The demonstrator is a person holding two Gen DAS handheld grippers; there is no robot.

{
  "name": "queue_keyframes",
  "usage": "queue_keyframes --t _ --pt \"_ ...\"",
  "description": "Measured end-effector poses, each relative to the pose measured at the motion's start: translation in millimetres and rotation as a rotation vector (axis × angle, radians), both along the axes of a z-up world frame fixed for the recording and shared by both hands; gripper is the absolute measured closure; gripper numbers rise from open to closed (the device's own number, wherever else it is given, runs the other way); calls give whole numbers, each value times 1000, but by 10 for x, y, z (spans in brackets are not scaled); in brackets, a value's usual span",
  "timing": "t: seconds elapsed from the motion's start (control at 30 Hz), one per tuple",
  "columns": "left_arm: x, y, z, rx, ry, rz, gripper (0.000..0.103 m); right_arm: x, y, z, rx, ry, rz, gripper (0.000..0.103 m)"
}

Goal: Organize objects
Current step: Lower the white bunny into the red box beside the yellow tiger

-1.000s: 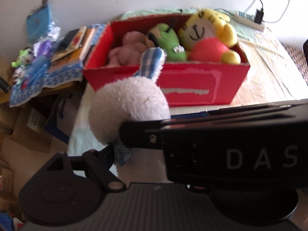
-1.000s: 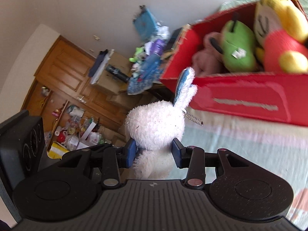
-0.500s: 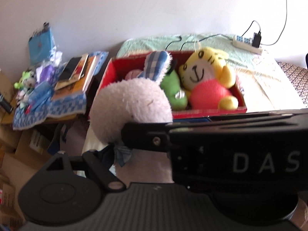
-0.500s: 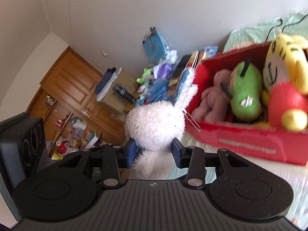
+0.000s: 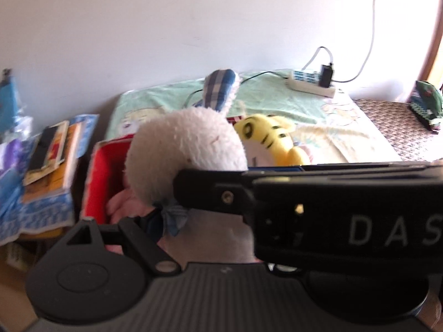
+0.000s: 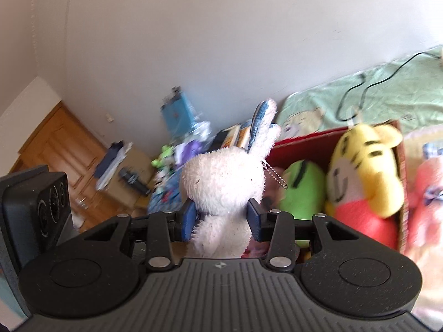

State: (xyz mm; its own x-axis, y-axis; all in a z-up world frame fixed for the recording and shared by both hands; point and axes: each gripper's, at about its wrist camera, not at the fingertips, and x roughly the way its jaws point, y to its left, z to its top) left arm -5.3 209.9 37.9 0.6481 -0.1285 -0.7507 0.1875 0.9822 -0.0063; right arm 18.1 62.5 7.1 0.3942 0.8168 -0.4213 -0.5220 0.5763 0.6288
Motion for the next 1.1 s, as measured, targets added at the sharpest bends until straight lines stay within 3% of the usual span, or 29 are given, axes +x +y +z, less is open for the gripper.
queue_keyframes --t 0.23,0.5,0.73,1.1 --pt "262 -149 -202 -74 27 -105 22 102 -115 -90 -88 -15 -104 60" --pt "472 -235 -495 -125 96 -167 22 190 -94 -272 -173 -23 -149 60" --pt "572 -124 -641 -161 126 -175 18 242 9 -386 -221 -34 -129 60" --pt "656 127 -756 -166 148 -131 17 350 195 -529 -194 -10 -86 60"
